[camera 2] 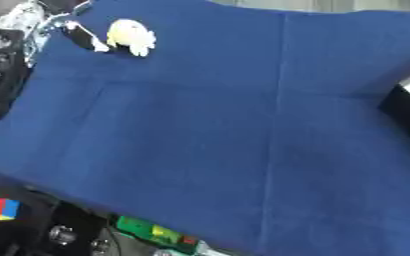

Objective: Pick up the objects with one hand, pass them to the other hand, and then place them into the box on the other side of the table.

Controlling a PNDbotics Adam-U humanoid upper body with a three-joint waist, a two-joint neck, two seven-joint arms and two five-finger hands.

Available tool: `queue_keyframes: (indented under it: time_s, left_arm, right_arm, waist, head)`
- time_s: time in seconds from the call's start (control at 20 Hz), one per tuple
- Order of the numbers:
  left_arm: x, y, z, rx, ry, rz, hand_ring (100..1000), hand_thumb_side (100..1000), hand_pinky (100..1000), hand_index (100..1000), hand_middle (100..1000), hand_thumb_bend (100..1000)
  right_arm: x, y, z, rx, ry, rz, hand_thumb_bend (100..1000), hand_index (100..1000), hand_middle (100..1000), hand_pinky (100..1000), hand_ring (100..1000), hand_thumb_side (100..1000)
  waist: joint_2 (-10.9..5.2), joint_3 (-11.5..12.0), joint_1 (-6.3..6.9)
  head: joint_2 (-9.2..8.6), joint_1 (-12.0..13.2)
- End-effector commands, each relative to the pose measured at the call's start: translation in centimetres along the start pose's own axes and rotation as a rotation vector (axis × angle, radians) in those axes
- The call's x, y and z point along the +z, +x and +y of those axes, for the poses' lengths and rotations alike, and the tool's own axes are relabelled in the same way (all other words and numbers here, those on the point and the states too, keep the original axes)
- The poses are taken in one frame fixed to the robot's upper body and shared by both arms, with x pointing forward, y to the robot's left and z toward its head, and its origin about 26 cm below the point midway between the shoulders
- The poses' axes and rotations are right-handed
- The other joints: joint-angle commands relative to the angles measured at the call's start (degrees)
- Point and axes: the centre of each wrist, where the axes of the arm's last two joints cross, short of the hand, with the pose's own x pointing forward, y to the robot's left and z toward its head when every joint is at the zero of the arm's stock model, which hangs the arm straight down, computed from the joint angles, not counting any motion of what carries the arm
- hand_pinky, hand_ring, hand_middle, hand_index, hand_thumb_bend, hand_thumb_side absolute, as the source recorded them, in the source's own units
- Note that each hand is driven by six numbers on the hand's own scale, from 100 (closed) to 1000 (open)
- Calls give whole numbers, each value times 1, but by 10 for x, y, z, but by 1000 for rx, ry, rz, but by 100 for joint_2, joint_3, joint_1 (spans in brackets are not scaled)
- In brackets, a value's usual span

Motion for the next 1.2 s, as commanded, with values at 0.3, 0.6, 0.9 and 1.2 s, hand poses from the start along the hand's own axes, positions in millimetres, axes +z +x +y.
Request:
queue_keyframes:
  time_s: [0.3, 0.6, 0.9, 1.2]
  left_arm:
    - [1, -9, -3, -61, 44, 62, 758, 344, 777, 826, 754, 549]
    - [-1, -7, -6, -64, 74, 99, 743, 317, 768, 815, 740, 503]
    - [-7, 0, -3, -64, 127, 110, 734, 294, 763, 810, 732, 469]
    - [-10, 6, -3, -85, 127, 117, 732, 311, 760, 808, 730, 484]
  right_arm:
    - [-3, 1, -7, -8, -28, -11, 100, 947, 770, 855, 833, 100]
    - [-2, 1, -6, -23, -30, -5, 100, 948, 766, 854, 834, 100]
    - [-1, 2, -5, -36, -27, -4, 100, 949, 764, 853, 834, 100]
    - [-1, 3, -5, -45, -28, -3, 100, 949, 760, 851, 834, 100]
  waist:
    - [-18, 0, -66]
    - [58, -32, -95]
    - [96, -70, -102]
    - [129, -98, -99]
  head:
    - [-13, 51]
    - [-13, 24]
    - [-13, -8]
    - [-13, -16]
